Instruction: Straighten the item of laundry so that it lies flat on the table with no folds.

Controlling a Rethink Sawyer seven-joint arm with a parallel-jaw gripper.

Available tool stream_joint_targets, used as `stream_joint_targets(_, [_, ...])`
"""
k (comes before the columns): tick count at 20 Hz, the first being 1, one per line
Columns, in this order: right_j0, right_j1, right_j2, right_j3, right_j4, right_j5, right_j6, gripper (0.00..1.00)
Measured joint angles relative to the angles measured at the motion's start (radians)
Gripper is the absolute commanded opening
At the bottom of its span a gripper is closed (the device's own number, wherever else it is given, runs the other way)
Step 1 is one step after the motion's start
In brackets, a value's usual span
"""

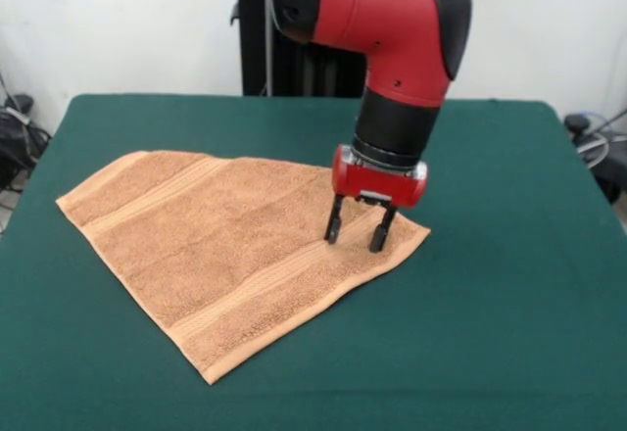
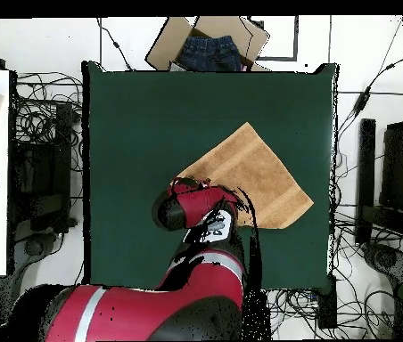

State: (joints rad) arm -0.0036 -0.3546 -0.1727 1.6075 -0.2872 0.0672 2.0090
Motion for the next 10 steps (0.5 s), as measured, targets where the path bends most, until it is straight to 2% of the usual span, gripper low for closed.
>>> stream_joint_targets(7, [-0.046,-0.011,0.047,-0.015,0.009,0.082,0.0,1.0])
stream_joint_targets(10, [-0.074,-0.014,0.084,-0.055,0.021,0.209,0.0,1.0])
